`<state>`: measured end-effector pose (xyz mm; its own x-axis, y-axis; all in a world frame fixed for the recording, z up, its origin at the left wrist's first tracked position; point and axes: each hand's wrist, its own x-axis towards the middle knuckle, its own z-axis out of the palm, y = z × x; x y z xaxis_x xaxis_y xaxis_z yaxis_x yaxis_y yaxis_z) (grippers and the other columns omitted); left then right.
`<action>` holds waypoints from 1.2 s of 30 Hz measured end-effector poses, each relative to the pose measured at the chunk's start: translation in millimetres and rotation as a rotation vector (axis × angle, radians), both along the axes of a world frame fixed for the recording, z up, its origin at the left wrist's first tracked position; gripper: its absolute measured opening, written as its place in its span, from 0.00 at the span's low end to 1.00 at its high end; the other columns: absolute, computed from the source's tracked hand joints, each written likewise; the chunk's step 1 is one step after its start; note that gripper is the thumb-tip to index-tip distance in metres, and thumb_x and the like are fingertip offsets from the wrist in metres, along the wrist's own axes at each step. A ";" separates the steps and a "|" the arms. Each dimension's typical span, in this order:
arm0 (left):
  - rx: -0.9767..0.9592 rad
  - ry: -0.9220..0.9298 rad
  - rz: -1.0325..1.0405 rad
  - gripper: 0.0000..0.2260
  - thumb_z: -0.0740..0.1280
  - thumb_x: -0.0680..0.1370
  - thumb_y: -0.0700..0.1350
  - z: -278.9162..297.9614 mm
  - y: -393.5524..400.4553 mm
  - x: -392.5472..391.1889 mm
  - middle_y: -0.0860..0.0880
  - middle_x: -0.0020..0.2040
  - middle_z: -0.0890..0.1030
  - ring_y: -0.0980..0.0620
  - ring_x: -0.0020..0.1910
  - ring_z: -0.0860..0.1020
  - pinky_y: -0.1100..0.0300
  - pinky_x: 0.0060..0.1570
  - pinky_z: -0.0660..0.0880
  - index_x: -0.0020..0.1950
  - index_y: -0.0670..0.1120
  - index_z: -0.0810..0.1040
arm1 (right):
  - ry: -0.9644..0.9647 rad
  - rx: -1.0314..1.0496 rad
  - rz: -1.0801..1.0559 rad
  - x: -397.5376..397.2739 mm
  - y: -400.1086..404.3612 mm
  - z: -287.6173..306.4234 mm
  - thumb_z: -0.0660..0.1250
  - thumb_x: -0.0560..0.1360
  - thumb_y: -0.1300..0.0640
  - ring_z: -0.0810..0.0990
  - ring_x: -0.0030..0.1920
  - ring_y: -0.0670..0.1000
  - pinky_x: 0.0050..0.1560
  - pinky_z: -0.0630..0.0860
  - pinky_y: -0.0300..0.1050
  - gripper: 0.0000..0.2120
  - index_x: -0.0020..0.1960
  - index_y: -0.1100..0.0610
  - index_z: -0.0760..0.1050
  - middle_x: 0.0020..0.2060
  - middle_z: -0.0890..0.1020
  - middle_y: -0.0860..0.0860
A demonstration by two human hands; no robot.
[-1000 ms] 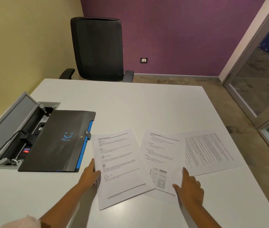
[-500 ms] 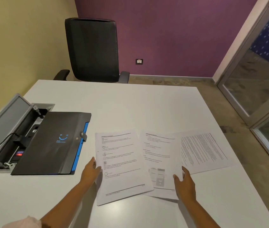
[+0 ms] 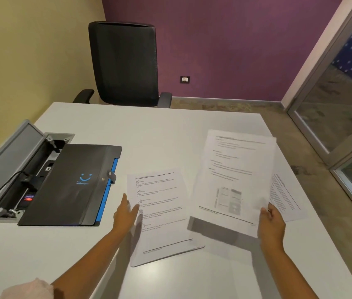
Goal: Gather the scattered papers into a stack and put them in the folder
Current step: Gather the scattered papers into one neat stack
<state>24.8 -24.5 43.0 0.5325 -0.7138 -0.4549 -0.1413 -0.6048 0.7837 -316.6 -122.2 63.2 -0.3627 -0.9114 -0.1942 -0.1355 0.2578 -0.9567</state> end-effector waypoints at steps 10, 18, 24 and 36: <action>0.002 0.643 0.041 0.20 0.53 0.79 0.58 3.4 26.2 -48.5 0.43 0.57 0.80 0.41 0.54 0.79 0.47 0.50 0.79 0.64 0.49 0.70 | 0.107 0.196 0.402 42.9 33.0 -18.4 0.62 0.77 0.66 0.76 0.49 0.52 0.49 0.72 0.42 0.13 0.60 0.62 0.76 0.50 0.80 0.54; 0.007 0.599 0.004 0.09 0.64 0.77 0.47 -20.8 50.6 -49.4 0.42 0.49 0.84 0.45 0.45 0.84 0.56 0.38 0.80 0.56 0.48 0.75 | 0.530 0.192 0.614 28.3 39.4 -45.1 0.62 0.78 0.58 0.75 0.60 0.51 0.62 0.70 0.43 0.13 0.61 0.58 0.76 0.63 0.76 0.54; 0.007 0.470 -0.088 0.20 0.64 0.76 0.34 -29.9 47.0 -51.6 0.50 0.57 0.75 0.49 0.52 0.78 0.60 0.47 0.79 0.67 0.42 0.67 | 1.024 0.321 0.756 7.3 34.1 -53.1 0.54 0.80 0.45 0.54 0.75 0.55 0.74 0.55 0.55 0.20 0.71 0.45 0.65 0.76 0.55 0.54; -0.019 0.426 -0.027 0.26 0.61 0.74 0.27 -25.1 38.9 -43.9 0.44 0.71 0.68 0.40 0.65 0.71 0.43 0.63 0.71 0.71 0.42 0.63 | 1.069 0.538 0.886 16.0 19.8 -53.1 0.52 0.80 0.55 0.45 0.77 0.54 0.73 0.51 0.61 0.28 0.76 0.56 0.46 0.77 0.44 0.51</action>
<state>-19.1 14.4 17.9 0.2810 -0.7353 -0.6167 0.1818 -0.5902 0.7865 -300.5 -102.4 10.1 0.0728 -0.8135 -0.5771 -0.9922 -0.0003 -0.1246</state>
